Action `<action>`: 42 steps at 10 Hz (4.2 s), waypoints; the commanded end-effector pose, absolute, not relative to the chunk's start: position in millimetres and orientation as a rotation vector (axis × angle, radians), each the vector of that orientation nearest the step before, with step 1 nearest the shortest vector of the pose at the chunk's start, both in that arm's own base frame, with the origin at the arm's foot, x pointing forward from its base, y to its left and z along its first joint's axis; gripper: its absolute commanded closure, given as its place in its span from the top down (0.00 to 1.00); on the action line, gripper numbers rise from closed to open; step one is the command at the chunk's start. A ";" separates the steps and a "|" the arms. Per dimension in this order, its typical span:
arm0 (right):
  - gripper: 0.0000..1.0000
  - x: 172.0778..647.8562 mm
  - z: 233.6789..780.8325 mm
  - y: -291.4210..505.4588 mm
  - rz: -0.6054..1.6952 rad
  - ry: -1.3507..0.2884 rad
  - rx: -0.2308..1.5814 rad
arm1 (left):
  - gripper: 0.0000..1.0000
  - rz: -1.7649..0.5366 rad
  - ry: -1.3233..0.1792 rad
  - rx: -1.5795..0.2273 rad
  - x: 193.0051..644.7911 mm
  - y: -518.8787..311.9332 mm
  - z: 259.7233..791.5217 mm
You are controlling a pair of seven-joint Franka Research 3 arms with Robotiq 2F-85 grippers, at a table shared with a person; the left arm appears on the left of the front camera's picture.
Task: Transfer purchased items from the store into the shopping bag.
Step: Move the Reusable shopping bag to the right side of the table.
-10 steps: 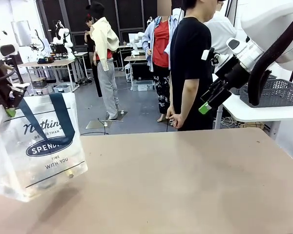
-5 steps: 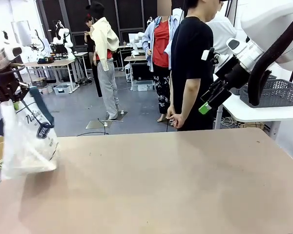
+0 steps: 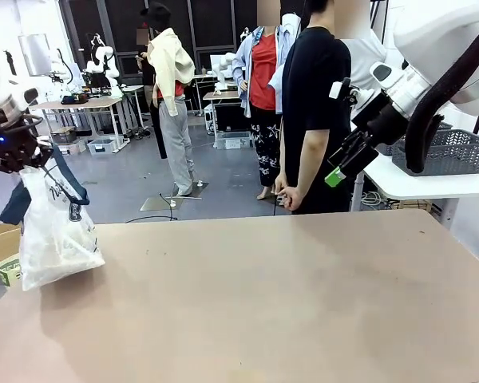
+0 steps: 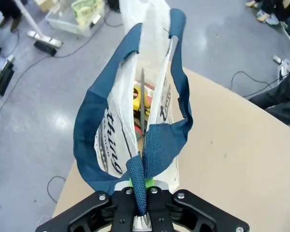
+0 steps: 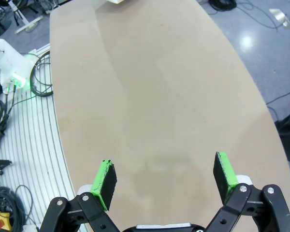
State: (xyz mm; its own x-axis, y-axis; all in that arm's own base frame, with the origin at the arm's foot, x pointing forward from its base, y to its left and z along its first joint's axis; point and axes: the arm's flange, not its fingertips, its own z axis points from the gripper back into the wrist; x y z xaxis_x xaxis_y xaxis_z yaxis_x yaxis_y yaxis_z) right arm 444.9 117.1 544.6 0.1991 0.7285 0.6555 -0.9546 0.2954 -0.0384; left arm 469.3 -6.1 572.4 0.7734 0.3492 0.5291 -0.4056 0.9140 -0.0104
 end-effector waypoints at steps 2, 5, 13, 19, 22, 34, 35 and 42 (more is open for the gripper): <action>1.00 444.1 544.4 118.3 1.216 -0.620 0.414 | 0.00 0.336 -0.710 0.102 467.6 2.7 569.5; 1.00 444.1 544.4 118.3 1.216 -0.620 0.414 | 0.00 0.244 -0.691 0.114 457.8 7.7 555.3; 1.00 444.1 544.4 118.3 1.216 -0.620 0.414 | 0.00 0.277 -0.602 0.120 436.3 10.2 519.1; 1.00 444.1 544.4 118.3 1.216 -0.620 0.414 | 0.60 0.291 -0.589 0.098 432.2 10.0 522.3; 1.00 444.1 544.4 118.3 1.216 -0.620 0.414 | 1.00 0.273 -0.617 0.072 426.3 6.2 546.4; 1.00 444.1 544.4 118.3 1.216 -0.620 0.414 | 1.00 -0.457 -0.572 -0.114 444.0 -27.3 603.4; 1.00 444.1 544.4 118.3 1.216 -0.620 0.414 | 1.00 -0.322 -0.573 -0.095 435.1 -21.6 605.7; 1.00 444.1 544.4 118.3 1.216 -0.620 0.414 | 1.00 -0.322 -0.573 -0.095 435.1 -21.6 605.7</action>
State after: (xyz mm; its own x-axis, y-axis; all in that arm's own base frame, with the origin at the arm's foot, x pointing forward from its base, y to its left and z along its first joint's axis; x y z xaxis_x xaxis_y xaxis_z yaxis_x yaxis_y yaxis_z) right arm 444.9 117.3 544.5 0.1993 0.7286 0.6554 -0.9546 0.2953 -0.0380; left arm 437.9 -20.3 606.5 0.7863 -0.2894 0.5459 0.3396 0.9405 0.0094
